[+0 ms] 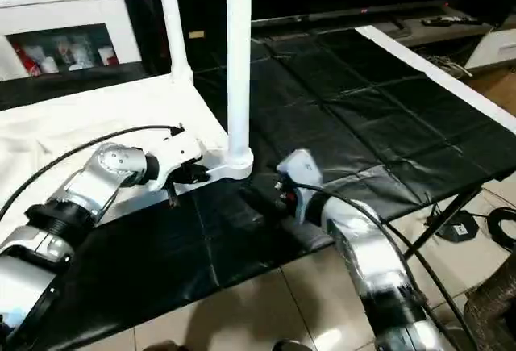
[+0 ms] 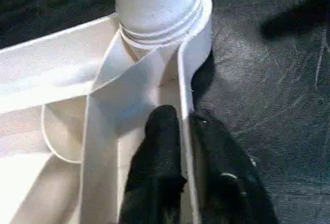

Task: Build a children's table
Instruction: Rotate leg to tighten

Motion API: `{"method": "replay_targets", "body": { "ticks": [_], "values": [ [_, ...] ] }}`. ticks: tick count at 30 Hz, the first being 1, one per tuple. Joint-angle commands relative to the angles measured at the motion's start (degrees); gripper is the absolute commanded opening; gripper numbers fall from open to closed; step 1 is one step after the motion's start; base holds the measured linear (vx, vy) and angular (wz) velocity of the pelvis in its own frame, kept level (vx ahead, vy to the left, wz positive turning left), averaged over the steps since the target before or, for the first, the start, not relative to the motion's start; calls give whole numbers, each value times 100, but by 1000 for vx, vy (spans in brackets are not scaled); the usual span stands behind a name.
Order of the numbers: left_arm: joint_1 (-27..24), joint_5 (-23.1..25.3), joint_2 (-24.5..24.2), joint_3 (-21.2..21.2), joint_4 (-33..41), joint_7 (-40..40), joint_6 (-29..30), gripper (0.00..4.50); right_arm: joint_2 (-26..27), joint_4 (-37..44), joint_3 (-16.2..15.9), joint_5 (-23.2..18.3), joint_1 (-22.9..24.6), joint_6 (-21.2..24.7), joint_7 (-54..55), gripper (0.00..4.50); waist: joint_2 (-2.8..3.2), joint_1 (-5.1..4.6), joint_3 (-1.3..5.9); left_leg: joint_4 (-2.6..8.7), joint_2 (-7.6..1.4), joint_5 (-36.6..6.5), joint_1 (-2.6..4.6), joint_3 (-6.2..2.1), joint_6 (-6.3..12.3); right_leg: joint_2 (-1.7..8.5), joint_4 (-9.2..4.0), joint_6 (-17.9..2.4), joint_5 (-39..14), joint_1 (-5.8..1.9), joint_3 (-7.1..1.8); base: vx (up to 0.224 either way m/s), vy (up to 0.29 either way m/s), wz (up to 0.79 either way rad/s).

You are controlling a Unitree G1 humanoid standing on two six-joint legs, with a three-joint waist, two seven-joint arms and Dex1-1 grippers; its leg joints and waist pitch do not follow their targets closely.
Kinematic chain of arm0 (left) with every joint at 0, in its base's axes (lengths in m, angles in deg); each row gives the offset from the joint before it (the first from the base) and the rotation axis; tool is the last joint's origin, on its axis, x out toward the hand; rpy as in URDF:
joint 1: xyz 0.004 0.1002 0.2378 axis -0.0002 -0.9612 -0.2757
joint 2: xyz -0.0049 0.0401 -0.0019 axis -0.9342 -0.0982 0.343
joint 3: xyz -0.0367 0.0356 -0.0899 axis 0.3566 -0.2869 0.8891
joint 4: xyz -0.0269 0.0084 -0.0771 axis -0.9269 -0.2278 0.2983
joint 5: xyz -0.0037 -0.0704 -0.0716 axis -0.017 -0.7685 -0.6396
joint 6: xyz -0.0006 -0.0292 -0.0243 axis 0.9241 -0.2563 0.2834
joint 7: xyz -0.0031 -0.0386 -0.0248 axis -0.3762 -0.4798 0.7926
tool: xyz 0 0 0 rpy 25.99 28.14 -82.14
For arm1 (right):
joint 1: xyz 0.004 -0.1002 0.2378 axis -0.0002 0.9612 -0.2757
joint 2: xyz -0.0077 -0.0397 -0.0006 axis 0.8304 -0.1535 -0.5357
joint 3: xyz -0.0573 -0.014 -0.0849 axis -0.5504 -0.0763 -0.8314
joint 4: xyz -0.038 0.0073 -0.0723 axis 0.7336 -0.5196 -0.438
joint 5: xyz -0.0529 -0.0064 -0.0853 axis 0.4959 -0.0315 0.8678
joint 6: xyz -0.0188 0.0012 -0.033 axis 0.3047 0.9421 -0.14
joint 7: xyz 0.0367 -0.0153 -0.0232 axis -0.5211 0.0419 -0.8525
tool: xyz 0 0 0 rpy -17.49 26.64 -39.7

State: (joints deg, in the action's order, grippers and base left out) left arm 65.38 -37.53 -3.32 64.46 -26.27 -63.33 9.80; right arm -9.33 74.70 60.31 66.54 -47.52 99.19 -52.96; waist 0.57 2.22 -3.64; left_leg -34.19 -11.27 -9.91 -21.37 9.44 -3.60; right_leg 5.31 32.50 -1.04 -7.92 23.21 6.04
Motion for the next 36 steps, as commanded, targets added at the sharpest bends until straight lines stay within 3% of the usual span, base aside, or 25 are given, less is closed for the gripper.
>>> {"method": "replay_targets", "body": {
  "ticks": [1,4,6,7,11,13,14,15,16,17,18,22,23,24,26,27,28,29,30,31,32,33,34,35,36],
  "values": [
    [13,-136,-63,178,164,6,-57,93,18,276,119,-78,31,78,143,450,6,-6,390,455,-116,-2348,104,-90,91,313,-594,-291,-3488,-221,-130,0,0,0],
    [-187,-404,-150,492,545,90,81,108,123,622,158,-115,280,219,375,450,-10,-39,387,497,-165,-2330,61,-111,72,351,-536,-418,-3214,-260,-150,0,0,0],
    [-267,-533,-165,624,714,112,169,138,156,693,172,-116,346,250,448,450,2,-43,388,488,-163,-2370,101,-90,70,345,-533,-499,-3133,-214,-169,0,0,0],
    [-473,-832,-139,982,1151,338,340,142,222,847,210,-32,475,304,658,450,13,-35,390,480,-156,-2339,113,-73,62,337,-530,-537,-3065,-210,-177,0,0,0],
    [-729,-1120,-39,1370,1687,667,531,183,297,1023,255,40,599,466,912,450,20,-26,406,504,-188,-2085,81,-52,33,320,-430,-730,-2503,-250,-225,0,0,0],
    [-1197,-1472,212,1814,2578,1120,921,188,438,1336,366,-57,791,1017,1279,450,-6,-6,412,510,-206,-1859,67,-27,77,318,-400,-881,-2143,-260,-256,0,0,0],
    [-1197,-1472,212,1814,2578,1120,921,188,438,1336,366,-57,791,1017,1279,450,-6,-5,419,496,-192,-1755,64,-11,105,294,-372,-935,-1986,-255,-264,0,0,0],
    [-1969,-1728,560,2145,3795,1648,1293,188,523,1736,353,1,1087,985,1446,450,-44,-9,435,482,-219,-1604,48,2,108,316,-311,-975,-1799,-293,-292,0,0,0],
    [-2088,-1739,596,2163,3965,1701,1329,188,537,1787,352,8,1126,958,1461,450,-44,-9,435,482,-219,-1604,48,2,108,316,-311,-975,-1799,-293,-292,0,0,0],
    [-2407,-1725,671,2181,4392,1860,1438,188,598,1905,375,-32,1215,965,1544,450,-81,-6,422,486,-217,-1399,1,23,197,308,-330,-936,-1747,-301,-294,58,-15,0],
    [-2630,-1682,708,2169,4665,1966,1477,188,647,1977,401,-83,1267,1009,1612,450,-63,-6,419,463,-200,-1383,30,36,245,284,-340,-888,-1846,-248,-311,58,-15,0],
    [-3470,-1466,860,2210,5367,2384,1447,188,697,2131,353,-39,1339,967,1718,450,-71,-34,405,476,-190,-1445,14,25,199,241,-350,-686,-2066,-253,-319,0,0,0],
    [-3602,-1462,893,2261,5451,2474,1481,188,696,2158,344,-19,1340,969,1718,450,-65,-45,375,490,-187,-1578,8,27,169,237,-386,-607,-2285,-244,-318,0,0,0],
    [-3776,-1442,921,2320,5594,2613,1569,188,693,2213,336,-3,1338,1024,1734,450,-108,-60,371,482,-179,-1712,25,28,125,230,-406,-490,-2545,-230,-314,0,0,0],
    [-3889,-1415,951,2376,5698,2731,1647,188,688,2244,337,-12,1333,1080,1740,450,-93,-63,355,474,-157,-1887,61,20,84,221,-460,-272,-2996,-187,-302,0,0,0],
    [-3978,-1419,994,2428,5834,2838,1769,188,681,2274,337,-23,1336,1136,1741,450,-136,-41,317,554,-113,-1981,-109,-118,164,280,-396,-230,-3096,-314,-169,0,0,0],
    [-4065,-1416,1025,2480,5988,2974,1899,188,667,2279,335,-22,1324,1180,1740,450,-94,-61,296,627,-148,-2164,-146,-186,181,257,-409,-208,-3207,-337,-84,0,0,0],
    [-4089,-1422,1028,2485,6037,3015,1940,188,664,2282,334,-22,1322,1192,1744,450,-82,-55,299,645,-122,-2331,-219,-307,217,280,-374,-210,-3127,-397,31,-43,-20,41],
    [-4162,-1408,1008,2463,6161,3109,1999,188,656,2278,334,-22,1322,1206,1762,450,62,-130,315,665,-215,-2833,-195,-587,64,251,-320,-389,-2497,-404,112,-43,-20,41],
    [-4173,-1400,1003,2457,6177,3123,1999,188,655,2277,333,-20,1324,1202,1766,450,89,-155,300,718,-286,-3112,-174,-710,-6,201,-280,-485,-2267,-396,130,-15,-44,58],
    [-4213,-1397,1009,2441,6230,3168,2025,188,645,2281,328,-10,1343,1174,1766,450,178,-250,250,987,-506,-3981,-122,-1145,-66,19,124,-728,-1574,-415,121,14,-74,62],
    [-4222,-1402,1014,2439,6243,3180,2038,188,642,2283,326,-8,1349,1166,1764,450,178,-250,250,987,-506,-3981,-122,-1145,-66,19,124,-728,-1574,-415,121,14,-74,62],
    [-4291,-1386,1033,2387,6317,3221,2087,188,572,2250,283,181,1398,962,1809,450,162,-262,200,1081,-529,-4065,-57,-1431,174,-80,461,-1017,-1507,-317,-37,23,-122,66],
    [-4302,-1378,1033,2377,6327,3225,2092,188,563,2247,280,185,1407,954,1801,450,155,-288,212,1048,-899,-3908,160,-1135,133,-18,443,-952,-1519,-159,-162,25,-203,60],
    [-4332,-1349,1032,2342,6356,3238,2102,188,537,2237,273,187,1432,942,1771,450,97,-198,143,1150,-911,-3895,28,-918,148,-36,581,-867,-1549,-190,-269,25,-203,60]
  ]
}}
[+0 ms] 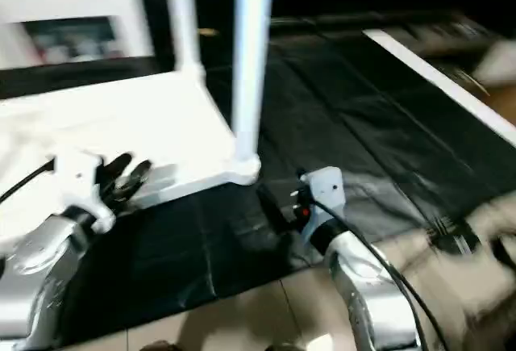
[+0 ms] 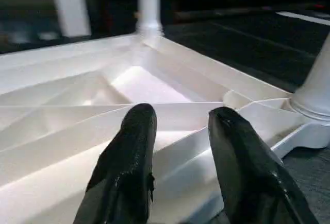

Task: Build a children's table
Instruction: Rotate leg to tighten

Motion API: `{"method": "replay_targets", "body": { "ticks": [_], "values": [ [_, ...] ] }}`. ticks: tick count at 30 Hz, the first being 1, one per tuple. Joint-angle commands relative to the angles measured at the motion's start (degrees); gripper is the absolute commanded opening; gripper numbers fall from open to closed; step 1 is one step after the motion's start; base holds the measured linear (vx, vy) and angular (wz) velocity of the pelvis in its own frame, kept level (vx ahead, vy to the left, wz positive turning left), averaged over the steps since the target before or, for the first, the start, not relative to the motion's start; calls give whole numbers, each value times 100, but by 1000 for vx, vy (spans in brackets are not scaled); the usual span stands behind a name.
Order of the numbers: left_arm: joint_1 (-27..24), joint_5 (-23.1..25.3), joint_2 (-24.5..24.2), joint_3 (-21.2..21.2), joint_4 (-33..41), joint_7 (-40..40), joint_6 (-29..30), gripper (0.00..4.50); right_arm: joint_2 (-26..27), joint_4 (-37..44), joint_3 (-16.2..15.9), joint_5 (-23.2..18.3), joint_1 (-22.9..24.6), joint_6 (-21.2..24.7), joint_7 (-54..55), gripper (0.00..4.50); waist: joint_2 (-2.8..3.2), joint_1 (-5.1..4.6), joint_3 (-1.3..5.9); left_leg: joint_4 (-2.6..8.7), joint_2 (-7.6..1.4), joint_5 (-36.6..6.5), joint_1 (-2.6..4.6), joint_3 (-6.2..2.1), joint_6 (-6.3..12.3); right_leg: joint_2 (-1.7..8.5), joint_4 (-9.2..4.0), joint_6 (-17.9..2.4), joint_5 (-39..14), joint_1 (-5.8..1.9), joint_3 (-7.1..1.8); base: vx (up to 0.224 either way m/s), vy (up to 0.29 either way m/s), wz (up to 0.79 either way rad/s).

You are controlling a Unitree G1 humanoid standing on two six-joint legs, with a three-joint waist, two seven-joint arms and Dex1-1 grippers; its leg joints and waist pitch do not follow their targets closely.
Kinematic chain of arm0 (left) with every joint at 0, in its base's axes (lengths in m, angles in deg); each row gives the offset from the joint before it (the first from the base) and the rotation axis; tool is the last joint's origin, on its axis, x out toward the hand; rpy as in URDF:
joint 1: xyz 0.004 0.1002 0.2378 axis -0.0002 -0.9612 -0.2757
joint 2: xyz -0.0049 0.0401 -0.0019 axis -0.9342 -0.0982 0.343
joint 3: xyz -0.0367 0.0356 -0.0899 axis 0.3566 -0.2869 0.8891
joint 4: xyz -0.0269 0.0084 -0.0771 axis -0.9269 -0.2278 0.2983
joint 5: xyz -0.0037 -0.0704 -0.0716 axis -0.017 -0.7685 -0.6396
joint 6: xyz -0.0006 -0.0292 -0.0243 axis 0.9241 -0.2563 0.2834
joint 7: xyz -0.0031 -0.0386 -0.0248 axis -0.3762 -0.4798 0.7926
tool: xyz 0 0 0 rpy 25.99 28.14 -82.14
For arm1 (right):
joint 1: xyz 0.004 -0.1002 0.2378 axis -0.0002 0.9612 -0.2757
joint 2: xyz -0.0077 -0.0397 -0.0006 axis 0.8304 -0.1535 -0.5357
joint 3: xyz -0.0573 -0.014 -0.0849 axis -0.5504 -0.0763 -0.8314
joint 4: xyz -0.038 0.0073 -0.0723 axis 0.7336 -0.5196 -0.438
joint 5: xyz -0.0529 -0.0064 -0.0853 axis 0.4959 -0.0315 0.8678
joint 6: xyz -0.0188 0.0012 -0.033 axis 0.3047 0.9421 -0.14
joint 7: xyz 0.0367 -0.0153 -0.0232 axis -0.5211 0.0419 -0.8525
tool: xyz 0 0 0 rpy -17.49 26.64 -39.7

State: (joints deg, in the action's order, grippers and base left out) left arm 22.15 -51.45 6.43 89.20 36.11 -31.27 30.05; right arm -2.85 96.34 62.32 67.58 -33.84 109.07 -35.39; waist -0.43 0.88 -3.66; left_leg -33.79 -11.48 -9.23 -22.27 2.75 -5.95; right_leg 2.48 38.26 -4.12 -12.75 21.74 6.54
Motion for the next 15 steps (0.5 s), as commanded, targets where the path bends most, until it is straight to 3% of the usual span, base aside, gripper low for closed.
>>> {"method": "replay_targets", "body": {
  "ticks": [1,2,3,4,5,6,7,8,9,10,11,13,14,15],
  "values": [
    [-37,61,63,-162,143,42,95,188,-76,70,119,38,94,-83,29,450,70,48,138,930,-729,-3867,155,107,443,271,-224,-637,-1676,78,-486,31,-300,47],
    [-56,67,73,-181,178,58,147,188,-7,84,185,-51,119,-59,57,450,-99,47,161,234,-183,-3515,288,446,362,289,-780,-757,-2712,285,-546,-24,-304,30],
    [-63,82,78,-200,189,71,176,188,7,80,212,-5,128,-166,105,450,-214,105,92,-1100,460,-2651,640,834,505,431,-1480,-560,-4386,783,-354,-24,-304,30],
    [-75,87,84,-230,208,113,236,188,-14,93,213,36,152,-176,129,450,-311,318,283,-1082,398,-1350,-277,608,791,783,-1036,377,-5155,-262,-1015,25,-194,-2],
    [-76,84,88,-235,213,127,260,188,-28,99,206,48,160,-181,122,450,-283,416,280,-829,398,-1184,-246,521,816,777,-996,779,-4666,-303,-1155,38,-150,13],
    [-67,72,100,-242,215,164,302,188,-23,151,229,8,186,-23,155,450,-302,383,288,-425,360,-1030,-6,456,938,588,-926,1222,-3325,-227,-1160,38,-150,13],
    [-66,71,100,-243,215,166,302,188,-22,152,231,6,187,-17,157,450,-150,423,377,-232,289,-793,141,402,1004,541,-885,1142,-2583,-261,-1096,-57,-186,45],
    [-61,66,95,-249,217,185,306,188,-2,182,257,-32,195,89,197,450,-48,296,358,-23,72,-713,328,323,1353,245,-952,1052,-1796,-66,-760,-67,-178,32],
    [-53,100,58,-280,215,194,268,188,-18,219,254,-47,211,146,199,450,-48,296,358,-23,72,-713,328,323,1353,245,-952,1052,-1796,-66,-760,-67,-178,32],
    [-49,104,43,-294,219,205,267,188,-53,236,227,-40,234,112,165,450,-65,261,282,-21,167,-973,285,449,1247,242,-1183,1080,-2646,-110,-659,-61,-122,16],
    [-42,84,62,-275,214,217,291,188,-71,234,213,-39,241,85,139,450,-29,269,235,-48,210,-1169,380,532,1065,243,-1375,1262,-3493,-54,-520,-51,-77,13],
    [-35,52,89,-252,219,227,339,188,-73,206,217,-66,240,70,118,450,-4,262,252,22,159,-1236,423,549,1003,237,-1462,1407,-3598,-114,-400,-26,-38,7],
    [-35,52,89,-252,219,227,339,188,-73,206,217,-66,240,70,118,450,68,224,247,134,-84,-1384,485,457,1020,263,-1535,1433,-3288,-157,-173,0,0,0],
    [-32,38,88,-254,229,234,360,188,-69,176,227,-82,233,71,113,450,175,189,251,344,-624,-1945,524,242,1122,429,-1318,1133,-2711,-290,-57,0,0,0]
  ]
}}
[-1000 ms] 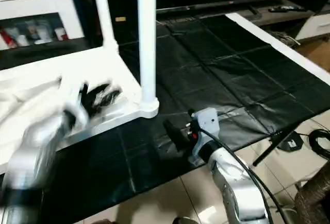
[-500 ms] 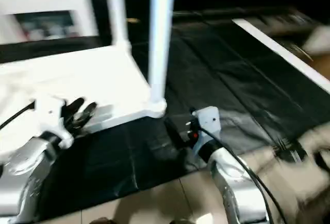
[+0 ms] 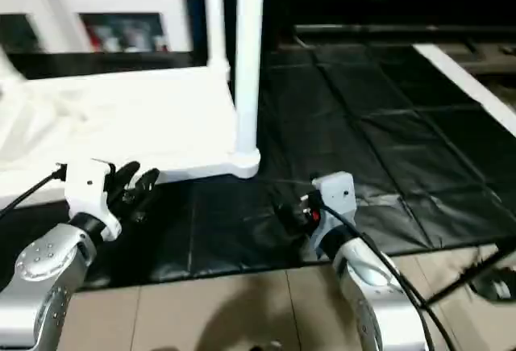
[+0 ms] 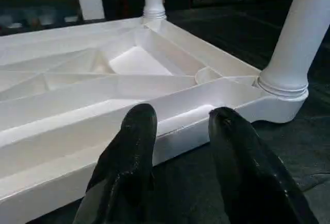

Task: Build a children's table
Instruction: Rotate leg to tighten

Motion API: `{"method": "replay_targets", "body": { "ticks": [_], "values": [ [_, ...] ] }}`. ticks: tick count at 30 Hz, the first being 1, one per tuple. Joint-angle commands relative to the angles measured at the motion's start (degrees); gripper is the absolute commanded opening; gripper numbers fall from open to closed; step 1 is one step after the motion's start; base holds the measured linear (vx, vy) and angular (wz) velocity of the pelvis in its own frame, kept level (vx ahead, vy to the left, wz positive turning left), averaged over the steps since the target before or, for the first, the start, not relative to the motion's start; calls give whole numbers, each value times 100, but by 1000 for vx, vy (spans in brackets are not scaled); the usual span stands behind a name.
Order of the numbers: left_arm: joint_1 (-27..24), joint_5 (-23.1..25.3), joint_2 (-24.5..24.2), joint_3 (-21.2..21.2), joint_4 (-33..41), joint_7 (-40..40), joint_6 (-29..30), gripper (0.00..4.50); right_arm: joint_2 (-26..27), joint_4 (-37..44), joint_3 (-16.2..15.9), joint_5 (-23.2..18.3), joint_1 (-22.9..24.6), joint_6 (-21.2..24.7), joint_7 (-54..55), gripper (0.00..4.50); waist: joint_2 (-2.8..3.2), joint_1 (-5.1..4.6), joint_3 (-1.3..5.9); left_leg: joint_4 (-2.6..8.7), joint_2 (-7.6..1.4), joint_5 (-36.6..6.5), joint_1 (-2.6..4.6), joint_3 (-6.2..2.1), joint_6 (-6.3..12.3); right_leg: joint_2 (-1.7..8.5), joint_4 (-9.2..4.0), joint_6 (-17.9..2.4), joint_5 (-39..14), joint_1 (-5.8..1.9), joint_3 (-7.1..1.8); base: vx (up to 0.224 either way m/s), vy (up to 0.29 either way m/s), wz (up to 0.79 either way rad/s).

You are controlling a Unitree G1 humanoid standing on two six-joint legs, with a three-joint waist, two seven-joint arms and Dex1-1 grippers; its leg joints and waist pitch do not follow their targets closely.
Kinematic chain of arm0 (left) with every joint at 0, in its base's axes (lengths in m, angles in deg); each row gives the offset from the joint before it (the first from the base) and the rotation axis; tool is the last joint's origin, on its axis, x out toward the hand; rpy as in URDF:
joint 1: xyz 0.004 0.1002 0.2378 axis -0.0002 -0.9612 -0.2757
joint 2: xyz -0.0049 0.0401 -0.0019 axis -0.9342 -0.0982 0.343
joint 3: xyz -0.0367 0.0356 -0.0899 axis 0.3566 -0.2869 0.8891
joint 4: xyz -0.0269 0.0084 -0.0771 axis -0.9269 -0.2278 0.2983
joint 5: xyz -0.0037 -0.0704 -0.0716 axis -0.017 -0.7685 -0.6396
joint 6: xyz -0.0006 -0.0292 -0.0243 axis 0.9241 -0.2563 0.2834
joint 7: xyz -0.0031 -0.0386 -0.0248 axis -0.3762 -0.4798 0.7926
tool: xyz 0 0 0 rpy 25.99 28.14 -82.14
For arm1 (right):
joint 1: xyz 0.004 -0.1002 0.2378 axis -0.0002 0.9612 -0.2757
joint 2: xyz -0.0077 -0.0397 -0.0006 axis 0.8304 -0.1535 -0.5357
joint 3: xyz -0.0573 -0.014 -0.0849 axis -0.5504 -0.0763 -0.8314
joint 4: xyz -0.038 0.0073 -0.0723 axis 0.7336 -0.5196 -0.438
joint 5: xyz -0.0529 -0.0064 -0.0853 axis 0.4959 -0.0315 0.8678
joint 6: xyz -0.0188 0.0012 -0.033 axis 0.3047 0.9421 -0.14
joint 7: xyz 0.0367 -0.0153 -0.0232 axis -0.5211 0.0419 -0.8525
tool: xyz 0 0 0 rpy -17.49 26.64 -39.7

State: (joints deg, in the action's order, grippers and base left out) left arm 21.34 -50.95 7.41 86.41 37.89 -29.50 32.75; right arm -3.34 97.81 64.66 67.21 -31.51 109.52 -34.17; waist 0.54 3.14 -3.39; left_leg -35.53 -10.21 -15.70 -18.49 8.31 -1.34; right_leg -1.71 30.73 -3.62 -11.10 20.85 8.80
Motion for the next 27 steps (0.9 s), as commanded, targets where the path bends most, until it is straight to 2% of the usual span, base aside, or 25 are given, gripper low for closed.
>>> {"method": "replay_targets", "body": {
  "ticks": [1,2,3,4,5,6,7,9,11,12,13,14,15,16,17,18,19,20,21,22,23,24,25,26,27],
  "values": [
    [51,-17,-12,24,55,63,94,188,-20,15,-4,-42,-4,26,-10,450,148,79,148,1010,-1421,-2284,-101,-524,660,1086,764,396,-1452,-379,-563,-66,-11,3],
    [57,-30,-17,28,59,79,103,188,-16,-25,5,-38,-30,35,-7,450,148,79,148,1010,-1421,-2284,-101,-524,660,1086,764,396,-1452,-379,-563,0,0,0],
    [65,-42,-17,40,60,103,106,188,-13,-51,14,-30,-62,65,8,450,-297,23,121,528,-455,-2888,86,88,272,1017,569,462,-2400,48,-1035,0,0,0],
    [65,-42,-17,40,60,103,106,188,-13,-51,14,-30,-62,65,8,450,-271,175,50,-165,-49,-1879,61,77,80,1607,-349,949,-4779,143,-1262,-30,-74,16],
    [68,-63,-17,56,58,127,116,188,-16,-66,20,-25,-101,115,34,450,-326,249,160,-831,56,-349,-267,-110,236,1765,-458,1252,-6322,65,-1695,0,0,0],
    [61,-68,-23,59,53,129,117,188,-13,-58,28,-33,-104,157,51,450,-327,326,291,-810,112,-172,-582,-314,283,1831,-235,1286,-5607,-297,-1753,0,0,0],
    [50,-73,-34,61,49,126,119,188,-3,-39,42,-53,-100,227,70,450,-367,357,239,-803,134,-18,-670,-470,281,1790,-136,1188,-4348,-229,-1689,54,36,-3],
    [40,-76,-42,58,58,123,140,188,3,-31,49,-42,-87,227,88,450,-271,395,296,-705,182,351,-663,-561,384,1718,-169,-30,-2642,-233,-1612,-11,69,9],
    [42,-86,-46,61,51,122,143,188,4,-33,51,-23,-78,228,102,450,-148,346,277,-403,37,531,-620,-575,484,1602,-215,-879,-2243,-204,-1404,3,191,6],
    [46,-92,-49,62,49,123,149,188,4,-38,53,-16,-73,224,105,450,-96,322,295,-258,4,568,-587,-550,594,1510,-188,-1015,-2204,-221,-1301,10,235,6],
    [50,-95,-49,62,47,125,154,188,0,-49,53,-15,-72,221,106,450,25,108,195,305,-95,-598,-252,-411,1053,940,-3,-981,-2489,25,-914,5,282,8],
    [52,-99,-52,60,44,129,158,188,-6,-67,49,-19,-78,216,101,450,139,-9,242,437,-69,-1147,-104,-401,1106,696,196,-911,-2365,93,-751,-21,280,15],
    [53,-105,-59,60,45,130,166,188,-8,-76,46,-22,-78,213,97,450,228,-179,340,617,-122,-1595,143,-433,1313,448,616,-647,-1489,212,-481,-21,280,15],
    [53,-109,-65,60,46,130,171,188,-8,-81,43,-23,-78,211,94,450,283,-263,342,781,-141,-1104,150,-467,1787,376,1078,-214,-883,298,-283,-10,276,15],
    [56,-115,-72,61,46,132,176,188,-7,-82,41,-26,-78,217,95,450,234,-316,294,806,-194,-514,82,-488,2266,434,1201,229,-778,353,-220,4,250,4],
    [58,-116,-76,60,48,133,180,188,-7,-87,39,-25,-77,217,95,450,234,-316,294,806,-194,-514,82,-488,2266,434,1201,229,-778,353,-220,4,250,4],
    [62,-119,-79,60,51,134,188,188,-5,-91,38,-25,-76,220,99,450,52,-364,269,850,-192,-414,7,-384,2385,642,993,527,-689,256,-311,-18,214,-9],
    [64,-119,-85,55,52,129,193,188,0,-92,37,-26,-68,220,109,450,-69,-378,311,777,-120,-606,-40,-324,2151,829,745,554,-661,179,-471,-45,168,-10],
    [66,-119,-89,53,52,128,194,188,3,-92,37,-26,-66,221,113,450,-198,-54,346,-336,102,-1355,-357,-228,1040,2348,-273,428,-1708,3,-1541,-45,168,-10],
    [71,-124,-95,50,49,124,199,188,11,-96,38,-24,-55,218,123,450,-313,-96,456,-1035,113,-1140,-742,-597,608,2779,-364,231,-1763,-265,-1944,-31,174,-19],
    [74,-132,-100,48,47,123,202,188,19,-101,39,-20,-47,213,130,450,-207,-194,421,-1293,196,-763,-1002,-885,-180,2571,-211,27,-1516,-400,-1643,-35,214,-29],
    [80,-134,-107,41,45,120,208,188,28,-105,38,-15,-30,203,138,450,-287,-187,279,-1060,281,-704,-801,-755,-529,1991,-280,-534,-1645,-251,-1255,-35,214,-29],
    [80,-134,-107,41,45,120,208,188,28,-105,38,-15,-30,203,138,450,-264,-170,289,-637,313,-360,-552,-606,-247,1604,-336,-1009,-1987,-226,-1057,-65,218,-11],
    [87,-135,-113,35,42,124,227,188,33,-109,36,-11,-14,195,148,450,-153,-153,335,-347,237,-107,-500,-592,40,1496,-324,-1144,-2197,-296,-1009,-49,288,6],
    [107,-108,-138,19,28,134,232,188,46,-111,31,1,13,182,176,450,104,-347,264,430,89,-912,-25,-435,1054,580,17,-797,-2504,142,-596,-49,288,6]
  ]
}}
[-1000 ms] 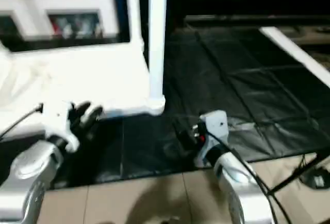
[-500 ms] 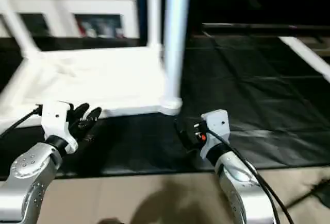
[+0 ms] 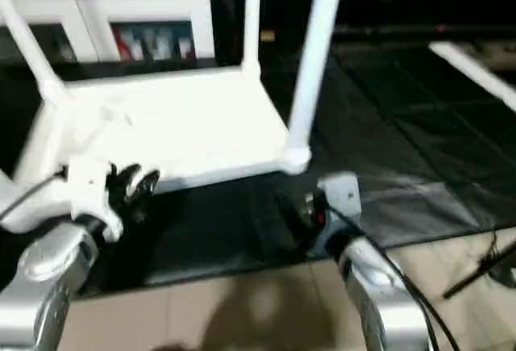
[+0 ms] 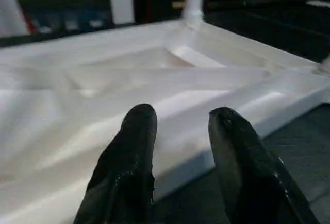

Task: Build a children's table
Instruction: Rotate leg to tighten

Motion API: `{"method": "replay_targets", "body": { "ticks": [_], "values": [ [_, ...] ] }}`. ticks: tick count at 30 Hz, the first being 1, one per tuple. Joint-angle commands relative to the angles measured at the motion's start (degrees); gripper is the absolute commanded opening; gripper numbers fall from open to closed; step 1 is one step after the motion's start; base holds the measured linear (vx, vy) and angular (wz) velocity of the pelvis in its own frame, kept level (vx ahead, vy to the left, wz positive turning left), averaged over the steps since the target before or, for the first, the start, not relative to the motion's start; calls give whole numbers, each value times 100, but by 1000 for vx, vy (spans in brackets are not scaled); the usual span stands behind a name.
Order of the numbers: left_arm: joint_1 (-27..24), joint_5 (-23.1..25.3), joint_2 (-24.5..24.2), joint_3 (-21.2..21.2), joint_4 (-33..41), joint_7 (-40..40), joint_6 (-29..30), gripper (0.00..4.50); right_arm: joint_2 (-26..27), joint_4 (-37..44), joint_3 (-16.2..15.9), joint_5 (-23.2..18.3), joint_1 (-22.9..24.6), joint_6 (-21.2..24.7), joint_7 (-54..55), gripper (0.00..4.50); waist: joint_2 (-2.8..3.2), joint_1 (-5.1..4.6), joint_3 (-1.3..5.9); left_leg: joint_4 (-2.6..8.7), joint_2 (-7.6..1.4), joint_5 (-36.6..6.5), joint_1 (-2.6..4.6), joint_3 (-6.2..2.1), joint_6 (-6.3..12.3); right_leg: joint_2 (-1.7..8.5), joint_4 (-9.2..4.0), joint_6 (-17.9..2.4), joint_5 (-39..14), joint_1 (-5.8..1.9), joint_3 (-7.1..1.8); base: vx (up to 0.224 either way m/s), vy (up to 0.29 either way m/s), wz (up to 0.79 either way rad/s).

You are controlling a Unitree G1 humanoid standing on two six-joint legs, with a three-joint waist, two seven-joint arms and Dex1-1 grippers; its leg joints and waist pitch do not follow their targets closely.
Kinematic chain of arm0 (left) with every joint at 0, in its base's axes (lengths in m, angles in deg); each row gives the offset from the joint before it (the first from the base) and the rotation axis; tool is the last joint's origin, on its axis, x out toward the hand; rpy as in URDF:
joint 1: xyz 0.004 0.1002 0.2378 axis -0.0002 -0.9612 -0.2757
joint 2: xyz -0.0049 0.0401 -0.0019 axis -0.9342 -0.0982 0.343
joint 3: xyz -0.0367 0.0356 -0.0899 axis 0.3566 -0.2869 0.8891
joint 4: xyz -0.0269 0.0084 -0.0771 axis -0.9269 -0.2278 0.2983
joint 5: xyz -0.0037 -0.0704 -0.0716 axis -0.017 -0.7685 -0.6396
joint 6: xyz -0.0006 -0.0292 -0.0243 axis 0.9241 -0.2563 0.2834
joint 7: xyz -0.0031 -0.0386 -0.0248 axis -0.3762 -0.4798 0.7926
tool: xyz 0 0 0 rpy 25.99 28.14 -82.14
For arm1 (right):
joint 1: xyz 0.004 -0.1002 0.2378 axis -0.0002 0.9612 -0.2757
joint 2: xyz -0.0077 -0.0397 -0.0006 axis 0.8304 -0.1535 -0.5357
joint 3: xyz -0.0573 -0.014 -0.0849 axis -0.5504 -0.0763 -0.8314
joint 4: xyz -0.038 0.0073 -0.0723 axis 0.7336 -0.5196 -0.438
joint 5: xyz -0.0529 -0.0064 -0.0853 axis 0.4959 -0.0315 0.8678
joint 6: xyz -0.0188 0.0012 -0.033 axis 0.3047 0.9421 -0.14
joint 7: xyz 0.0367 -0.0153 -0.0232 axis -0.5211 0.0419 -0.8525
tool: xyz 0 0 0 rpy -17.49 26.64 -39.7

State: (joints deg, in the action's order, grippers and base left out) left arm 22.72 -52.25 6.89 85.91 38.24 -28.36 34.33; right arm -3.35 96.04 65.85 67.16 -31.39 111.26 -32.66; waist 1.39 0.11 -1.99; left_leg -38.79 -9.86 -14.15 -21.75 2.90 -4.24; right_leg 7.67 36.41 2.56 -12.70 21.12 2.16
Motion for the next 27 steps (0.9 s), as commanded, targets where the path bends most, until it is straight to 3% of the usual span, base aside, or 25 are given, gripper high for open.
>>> {"method": "replay_targets", "body": {
  "ticks": [1,2,3,4,5,6,7,8,9,10,12,14,18,20,21,23,24,25,26,27],
  "values": [
    [-23,29,-94,64,-14,23,72,188,52,68,-90,13,11,6,37,450,18,-44,125,756,54,-1067,300,105,1344,-358,-551,-1415,-2343,114,68,-90,297,18],
    [-20,28,-95,64,-18,22,71,188,54,70,-91,17,15,6,44,450,230,-216,159,1176,-268,-2647,283,-75,1084,-564,214,-977,-969,46,277,-86,282,18],
    [-17,25,-84,66,-18,24,81,188,60,83,-106,36,41,3,72,450,201,-246,152,1188,-324,-2590,285,-130,1094,-524,181,-930,-591,31,274,-86,282,18],
    [-22,15,-66,55,-1,20,102,188,69,105,-119,83,70,22,137,450,209,-227,147,1119,-376,-2290,321,-197,995,-388,46,-881,-176,22,244,-23,282,4],
    [-23,15,-65,52,2,18,102,188,70,108,-120,89,72,29,147,450,177,-195,145,1098,-402,-2146,311,-199,871,-299,-51,-901,-69,-10,191,-29,225,6],
    [-29,5,-71,37,10,28,106,188,73,107,-122,98,72,41,157,450,35,-135,128,1036,-421,-2336,222,-99,348,-79,-314,-907,-126,-77,3,-29,225,6],
    [-29,5,-71,37,10,28,106,188,73,107,-122,98,72,41,157,450,18,-112,128,1008,-346,-2498,215,-34,72,-49,-369,-905,-290,-77,-76,-37,202,13],
    [-33,-8,-74,25,15,35,122,188,65,108,-129,107,66,54,153,450,-16,-148,130,1013,-222,-2795,142,37,-249,-21,-429,-843,-822,-134,-135,-41,165,3],
    [-35,-12,-77,13,16,43,130,188,57,111,-135,115,57,71,152,450,-21,-149,143,1015,-195,-3005,138,61,-414,6,-491,-714,-1290,-117,-151,-41,165,3],
    [-42,-9,-81,-5,17,47,113,188,57,118,-135,122,51,94,158,450,-30,-147,153,1001,-190,-2951,143,69,-467,31,-523,-621,-1342,-84,-184,-40,113,-4],
    [-48,-9,-82,-11,14,52,94,188,60,128,-133,128,48,116,170,450,-20,-151,167,1007,-183,-2650,99,66,-439,30,-525,-576,-1035,-104,-203,-32,70,-3],
    [-54,-23,-67,11,3,67,66,188,63,138,-139,134,50,126,193,450,-50,-145,178,985,-175,-2308,60,94,-355,37,-530,-563,-710,-107,-233,0,0,0],
    [-41,49,-116,-28,2,82,38,188,63,157,-124,158,48,165,295,450,-136,-137,174,945,-187,-2156,31,162,-98,74,-597,-743,-1215,-77,-301,0,0,0],
    [-42,45,-110,-28,0,87,38,188,62,158,-113,169,48,182,316,450,-139,-140,186,945,-203,-2046,36,154,-117,46,-582,-768,-1110,-88,-288,31,-59,-3],
    [-44,44,-99,-29,-2,97,32,188,56,142,-93,188,24,210,349,450,-129,-151,201,960,-250,-1680,60,131,-207,-52,-533,-856,-509,-118,-237,33,-65,-2],
    [-52,54,-86,-42,1,114,30,188,44,89,-57,235,-42,238,412,450,-66,-186,202,1008,-359,-1526,76,61,-260,-170,-466,-1040,-98,-152,-141,36,-84,-4],
    [-53,55,-82,-50,4,117,31,188,42,60,-33,253,-78,246,447,450,-14,-218,215,1043,-475,-1328,115,-12,-154,-235,-401,-1197,100,-144,-72,38,-91,-6],
    [-51,56,-82,-53,3,121,33,188,37,50,-23,256,-96,247,460,450,10,-235,223,1044,-573,-993,162,-33,186,-228,-354,-1401,245,-115,-26,44,-117,-3],
    [-50,56,-82,-53,3,124,31,188,35,48,-20,255,-102,250,465,450,10,-247,226,1019,-576,-787,147,-6,419,-203,-360,-1525,324,-128,-14,44,-144,0],
    [-47,5,-47,-19,2,140,38,188,29,61,-18,244,-113,262,479,450,-29,-237,250,942,-531,-411,105,91,961,-142,-398,-1923,495,-157,-12,44,-144,0]
  ]
}}
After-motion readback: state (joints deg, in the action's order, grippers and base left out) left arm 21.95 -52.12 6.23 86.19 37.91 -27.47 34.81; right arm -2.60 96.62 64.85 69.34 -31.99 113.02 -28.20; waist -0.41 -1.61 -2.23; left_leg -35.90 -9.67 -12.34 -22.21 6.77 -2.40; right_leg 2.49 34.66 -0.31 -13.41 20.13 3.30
